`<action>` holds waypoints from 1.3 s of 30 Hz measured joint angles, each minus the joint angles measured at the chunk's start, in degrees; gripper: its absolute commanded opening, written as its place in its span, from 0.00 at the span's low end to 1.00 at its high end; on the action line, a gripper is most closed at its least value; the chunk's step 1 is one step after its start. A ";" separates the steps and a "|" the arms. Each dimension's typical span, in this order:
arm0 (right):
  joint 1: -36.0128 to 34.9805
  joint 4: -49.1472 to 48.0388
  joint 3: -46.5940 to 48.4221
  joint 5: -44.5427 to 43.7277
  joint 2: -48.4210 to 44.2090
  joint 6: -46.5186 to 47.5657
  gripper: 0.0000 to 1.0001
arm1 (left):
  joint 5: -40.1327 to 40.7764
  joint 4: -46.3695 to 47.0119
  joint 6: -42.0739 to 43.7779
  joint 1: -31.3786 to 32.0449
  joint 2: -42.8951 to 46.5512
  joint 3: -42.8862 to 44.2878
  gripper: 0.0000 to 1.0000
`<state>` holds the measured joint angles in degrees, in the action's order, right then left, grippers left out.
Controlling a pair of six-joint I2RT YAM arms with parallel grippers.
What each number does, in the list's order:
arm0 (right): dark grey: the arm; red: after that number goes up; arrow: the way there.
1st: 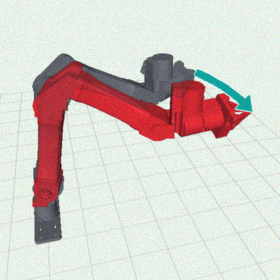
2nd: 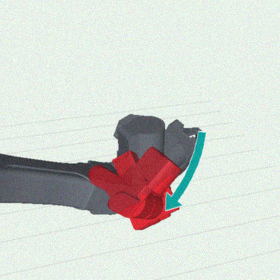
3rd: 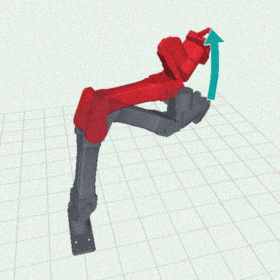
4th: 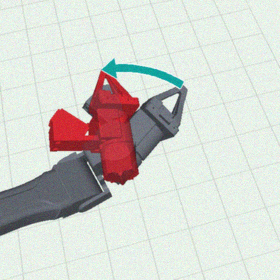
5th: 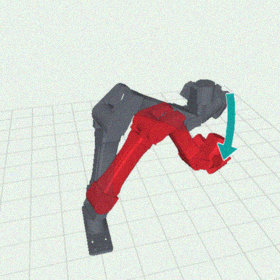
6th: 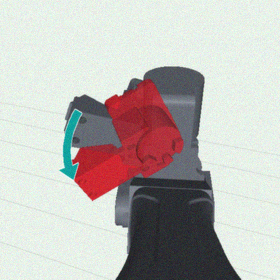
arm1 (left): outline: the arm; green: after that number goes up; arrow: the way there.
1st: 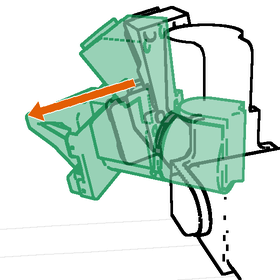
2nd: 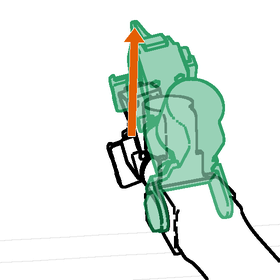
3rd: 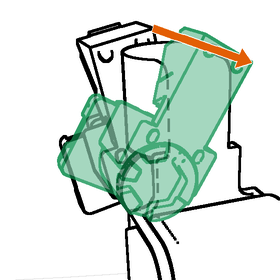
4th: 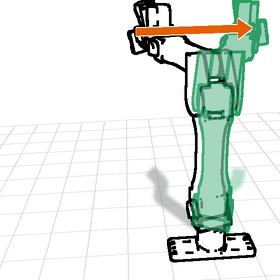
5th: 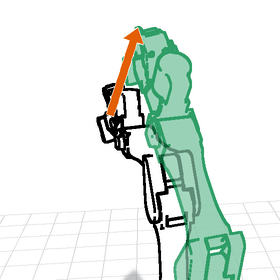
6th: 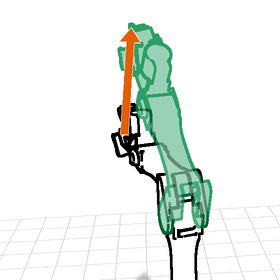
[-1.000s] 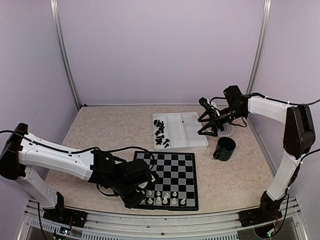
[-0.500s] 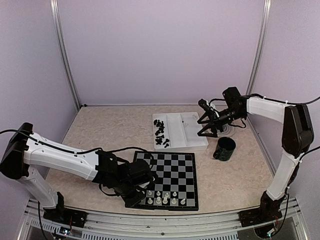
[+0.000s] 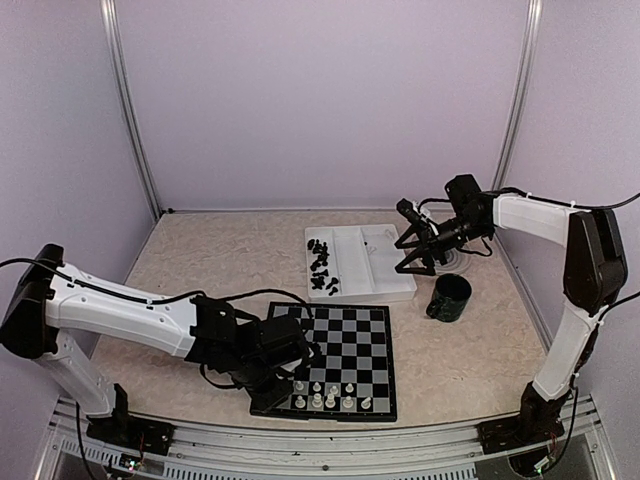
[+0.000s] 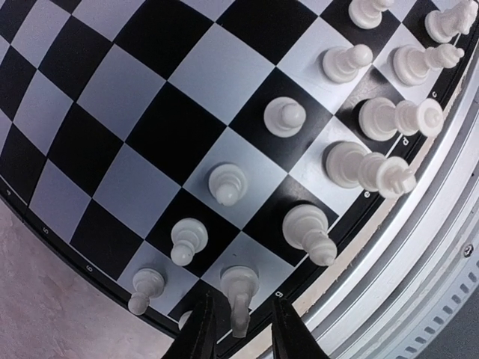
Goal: Set up the chess pieces on the board
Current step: Place the knight at b1, then pick up the pawn from the storage box.
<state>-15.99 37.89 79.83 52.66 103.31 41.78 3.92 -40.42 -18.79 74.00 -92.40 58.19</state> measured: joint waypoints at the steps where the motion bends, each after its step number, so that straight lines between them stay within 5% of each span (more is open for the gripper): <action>1: 0.00 0.00 0.02 0.02 0.00 0.00 0.99 | 0.00 -0.11 0.04 0.00 0.00 0.33 0.27; 5: 0.00 0.55 0.79 -1.01 0.00 -0.04 0.99 | 0.26 -1.22 0.50 -0.26 0.37 2.95 0.33; 11: 0.07 -3.08 5.53 -9.62 -0.09 -4.11 0.99 | 10.01 -0.68 3.48 -4.85 3.74 12.15 0.67; 13: 0.28 -3.63 7.61 -11.32 0.22 -5.20 0.88 | 15.56 2.58 5.11 -6.84 5.25 13.57 0.73; 16: 0.28 -2.49 14.78 -13.05 3.82 -4.50 0.62 | 20.70 10.49 6.91 -11.67 8.20 13.44 0.74; 20: 0.31 0.33 25.09 -15.65 12.11 -1.31 0.50 | 18.80 22.36 7.61 -21.62 10.32 11.82 0.73; 28: -0.96 5.27 36.59 -27.56 27.98 8.31 0.44 | 11.78 35.76 9.90 -28.57 8.04 9.38 0.72; 39: -4.59 7.41 45.51 -39.82 38.82 21.81 0.46 | 2.71 39.36 10.56 -31.58 7.67 4.46 0.72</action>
<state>-20.58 45.30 125.34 12.84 142.12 63.59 6.63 -1.06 -8.23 42.41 -84.73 62.65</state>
